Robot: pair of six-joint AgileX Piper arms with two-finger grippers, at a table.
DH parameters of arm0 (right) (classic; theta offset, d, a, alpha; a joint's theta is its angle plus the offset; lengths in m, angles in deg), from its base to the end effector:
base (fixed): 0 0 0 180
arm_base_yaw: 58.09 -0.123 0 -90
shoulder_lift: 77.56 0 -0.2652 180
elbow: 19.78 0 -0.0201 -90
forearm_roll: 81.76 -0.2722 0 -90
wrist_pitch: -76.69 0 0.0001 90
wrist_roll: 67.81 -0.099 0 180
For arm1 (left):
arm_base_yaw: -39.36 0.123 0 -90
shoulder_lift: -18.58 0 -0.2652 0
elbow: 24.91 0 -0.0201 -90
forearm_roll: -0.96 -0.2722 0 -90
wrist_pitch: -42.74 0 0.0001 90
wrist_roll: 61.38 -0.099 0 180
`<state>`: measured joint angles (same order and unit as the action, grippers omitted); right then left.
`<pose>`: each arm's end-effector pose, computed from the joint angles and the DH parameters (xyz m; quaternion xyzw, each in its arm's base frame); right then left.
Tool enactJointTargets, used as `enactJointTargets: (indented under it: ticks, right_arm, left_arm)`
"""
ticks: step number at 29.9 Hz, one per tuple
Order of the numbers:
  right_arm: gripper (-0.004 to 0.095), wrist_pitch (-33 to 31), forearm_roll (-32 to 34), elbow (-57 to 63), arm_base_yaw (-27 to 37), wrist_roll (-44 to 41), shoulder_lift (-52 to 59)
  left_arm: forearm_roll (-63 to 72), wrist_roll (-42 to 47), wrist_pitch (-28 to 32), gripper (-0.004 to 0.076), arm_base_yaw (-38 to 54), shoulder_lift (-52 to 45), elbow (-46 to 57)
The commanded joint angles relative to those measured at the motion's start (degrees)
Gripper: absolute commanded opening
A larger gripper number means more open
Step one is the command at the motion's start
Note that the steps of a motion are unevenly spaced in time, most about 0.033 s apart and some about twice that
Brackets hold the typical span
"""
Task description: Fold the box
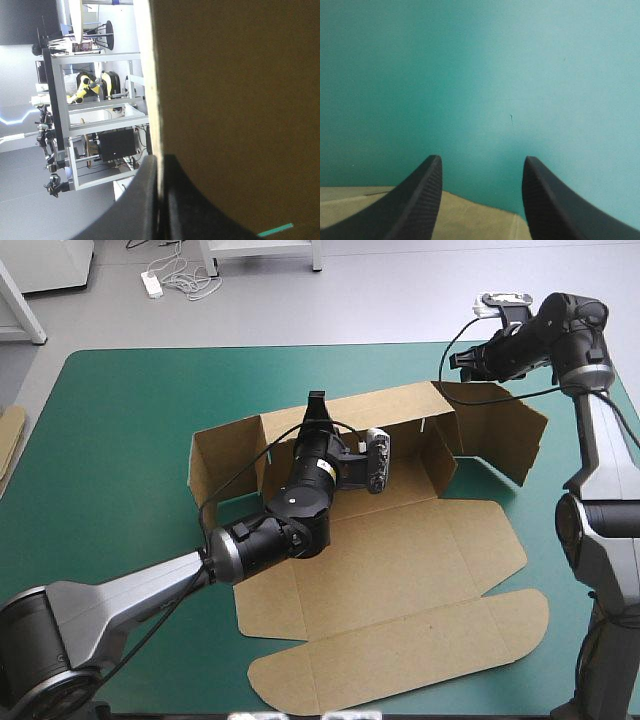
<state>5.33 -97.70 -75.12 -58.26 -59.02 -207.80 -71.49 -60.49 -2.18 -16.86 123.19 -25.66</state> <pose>0.4828 0.0272 0.3369 -0.0698 0.9452 0.1166 0.2970 0.2773 -0.2945 0.2967 0.6182 0.5531 0.3481 0.4366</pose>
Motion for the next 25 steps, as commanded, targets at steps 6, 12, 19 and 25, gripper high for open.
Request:
enactJointTargets:
  ticks: [6, 12, 19, 25]
  right_arm:
    - [0.0472, 0.06, -0.95, 10.94, 0.52, 4.12, 9.67]
    - [0.044, -0.06, -4.0, 14.42, 1.42, 5.16, 11.09]
    - [0.0418, 0.34, -5.43, 18.84, 1.72, 7.4, 15.32]
    - [0.0418, 3.84, -16.39, 28.32, 4.05, 15.05, 19.29]
  left_arm:
    - [-3.74, 0.91, 0.4, -0.0009, -0.47, -2.52, -1.8]
    - [-3.65, 1.0, 0.65, -0.0009, -0.47, -2.52, -1.8]
    - [-3.65, 1.64, 0.65, -0.0009, -0.47, -2.52, -1.8]
    - [-3.65, 1.78, 0.42, -0.0009, -0.47, -2.52, -1.8]
